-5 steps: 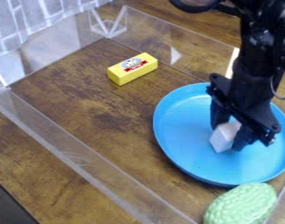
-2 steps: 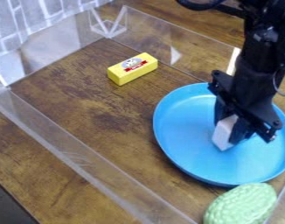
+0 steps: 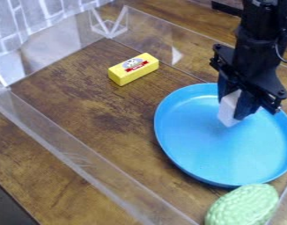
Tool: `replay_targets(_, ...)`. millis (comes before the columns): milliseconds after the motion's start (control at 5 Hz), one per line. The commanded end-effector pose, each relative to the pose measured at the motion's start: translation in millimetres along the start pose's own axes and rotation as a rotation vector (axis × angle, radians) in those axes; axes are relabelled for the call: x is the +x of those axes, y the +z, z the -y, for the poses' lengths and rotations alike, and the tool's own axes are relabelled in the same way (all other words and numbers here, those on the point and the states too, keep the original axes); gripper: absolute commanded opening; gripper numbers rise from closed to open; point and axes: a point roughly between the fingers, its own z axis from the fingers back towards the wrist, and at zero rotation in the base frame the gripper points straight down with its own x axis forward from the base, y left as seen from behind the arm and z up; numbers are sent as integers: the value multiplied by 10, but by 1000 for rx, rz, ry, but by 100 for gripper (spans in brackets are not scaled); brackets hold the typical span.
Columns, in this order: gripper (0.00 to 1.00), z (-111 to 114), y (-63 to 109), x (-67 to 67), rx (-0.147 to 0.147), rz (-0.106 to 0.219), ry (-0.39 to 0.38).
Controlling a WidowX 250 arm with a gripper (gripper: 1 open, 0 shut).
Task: Put the white object in the blue tray
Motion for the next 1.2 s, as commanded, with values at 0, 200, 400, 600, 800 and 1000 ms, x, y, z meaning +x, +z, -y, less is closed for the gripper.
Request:
replay_targets(0, 0, -77, 404, 154, -1, 127, 21)
replay_targets(200, 0, -54, 403, 139, -12, 128, 17)
replay_targets(400, 0, -36, 381, 125, -26, 126, 14)
replay_targets(600, 100, -31, 344, 109, -43, 124, 17)
replay_targets(800, 100, 1, 243, 148, -54, 121, 6)
replay_targets(1000, 100, 33, 142, 180, -63, 116, -2)
